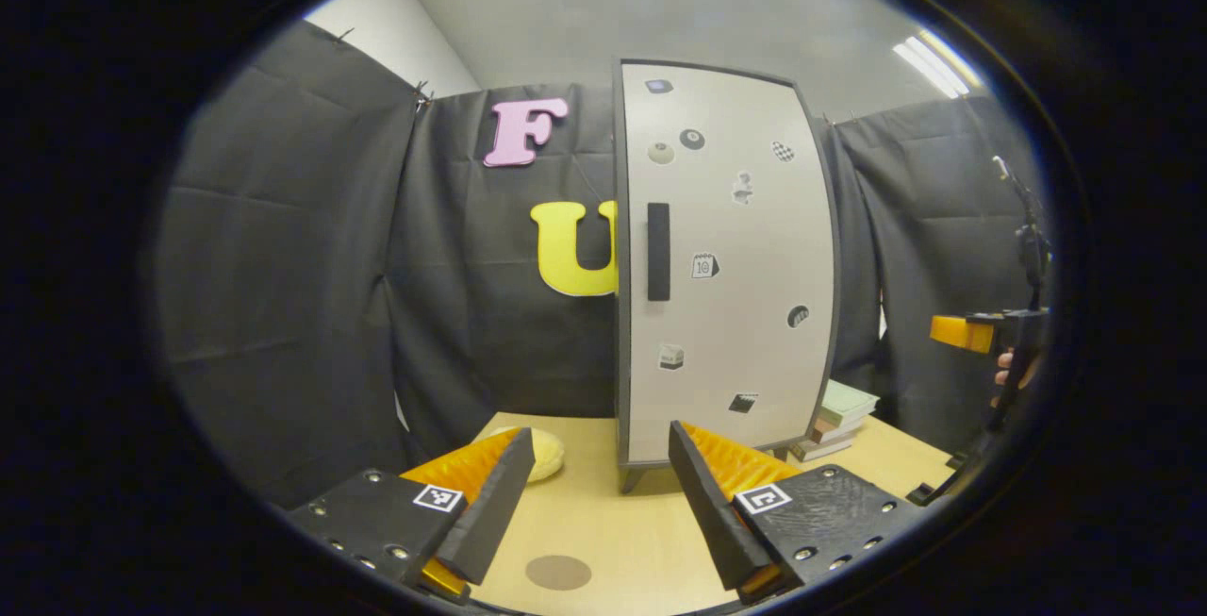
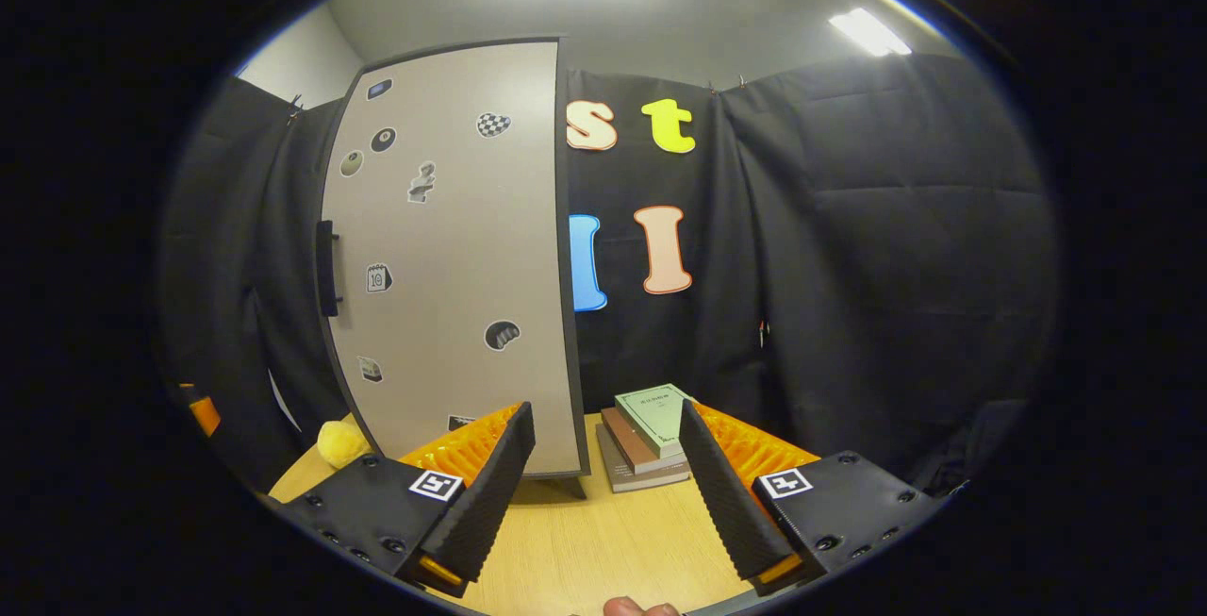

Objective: Open the cabinet door with the right hand, grasp the bottle in the cabinet with the left hand and place it on the coaster, then close the cabinet door with the right hand.

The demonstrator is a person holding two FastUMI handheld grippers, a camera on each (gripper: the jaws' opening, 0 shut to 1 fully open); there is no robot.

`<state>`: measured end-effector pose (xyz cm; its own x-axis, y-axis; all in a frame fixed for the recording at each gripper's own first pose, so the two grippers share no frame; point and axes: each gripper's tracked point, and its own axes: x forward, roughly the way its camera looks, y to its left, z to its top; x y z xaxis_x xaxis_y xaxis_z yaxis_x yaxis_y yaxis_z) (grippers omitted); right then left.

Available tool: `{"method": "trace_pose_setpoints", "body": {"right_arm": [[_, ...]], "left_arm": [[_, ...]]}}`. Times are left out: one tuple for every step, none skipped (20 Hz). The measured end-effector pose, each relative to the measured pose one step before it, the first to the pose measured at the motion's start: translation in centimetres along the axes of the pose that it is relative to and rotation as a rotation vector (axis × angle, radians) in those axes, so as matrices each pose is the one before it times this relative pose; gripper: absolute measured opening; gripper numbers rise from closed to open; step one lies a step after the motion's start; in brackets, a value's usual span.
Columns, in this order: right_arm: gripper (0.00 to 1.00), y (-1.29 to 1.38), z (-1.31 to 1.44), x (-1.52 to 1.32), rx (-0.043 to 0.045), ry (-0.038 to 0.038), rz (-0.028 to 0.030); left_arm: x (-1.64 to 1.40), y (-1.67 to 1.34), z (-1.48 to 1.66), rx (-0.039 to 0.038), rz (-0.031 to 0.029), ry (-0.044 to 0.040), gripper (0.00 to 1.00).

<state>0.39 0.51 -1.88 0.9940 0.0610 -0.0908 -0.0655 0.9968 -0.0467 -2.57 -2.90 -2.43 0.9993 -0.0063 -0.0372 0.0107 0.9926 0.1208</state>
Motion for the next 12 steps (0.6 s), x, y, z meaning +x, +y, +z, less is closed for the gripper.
{"method": "trace_pose_setpoints", "body": {"right_arm": [[0.93, 0.180, -0.250, -0.028, -0.00161, 0.00026, 0.00301], [0.93, 0.300, -0.104, -0.113, 0.00108, 0.00000, 0.00829], [0.98, 0.538, -0.378, -0.578, -0.00024, 0.00051, 0.00989], [0.98, 0.485, -0.178, -0.376, -0.00424, -0.00005, 0.00828], [0.93, 0.320, -0.148, -0.296, -0.00542, 0.00241, 0.00654], [0.93, 0.352, 0.016, -0.027, -0.00253, 0.00430, 0.00849], [0.93, 0.343, 0.035, 0.343, 0.00193, 0.00483, 0.01102], [0.98, 0.439, 0.082, 0.261, 0.00885, 0.00981, 0.01159], [0.98, 0.461, 0.104, 0.647, 0.00705, 0.00925, 0.00966], [0.98, 0.336, -0.030, 0.698, -0.00848, 0.01353, 0.00373], [0.98, 0.497, 0.130, 0.676, -0.01214, 0.01145, 0.01124], [0.98, 0.565, 0.274, 0.689, -0.00854, 0.01017, 0.01082]], "left_arm": [[-0.087, -0.345, -0.217, 0.00709, -0.00642, 0.00622, 0.87], [-0.136, -0.186, -0.359, 0.00068, -0.00718, 0.00841, 0.87], [-0.086, -0.237, -0.275, -0.00715, -0.00588, 0.00702, 0.87], [-0.200, -0.023, -0.369, -0.00921, -0.00206, 0.00630, 0.87], [0.001, 0.110, -0.181, -0.00825, 0.00497, 0.00520, 0.87], [-0.076, 0.239, -0.303, -0.00845, 0.00795, 0.00458, 0.87], [-0.191, 0.280, -0.181, -0.00928, 0.00994, 0.00354, 0.86], [-0.111, 0.382, -0.131, -0.01064, 0.01188, 0.00171, 0.87], [-0.172, 0.348, -0.097, -0.01220, 0.00997, 0.00220, 0.87], [-0.308, 0.399, -0.245, -0.01197, 0.01257, 0.00255, 0.87], [-0.335, 0.727, -0.196, -0.01094, 0.02234, 0.00131, 0.87], [-0.396, 0.903, -0.379, -0.01041, 0.02874, 0.00118, 0.89]]}}
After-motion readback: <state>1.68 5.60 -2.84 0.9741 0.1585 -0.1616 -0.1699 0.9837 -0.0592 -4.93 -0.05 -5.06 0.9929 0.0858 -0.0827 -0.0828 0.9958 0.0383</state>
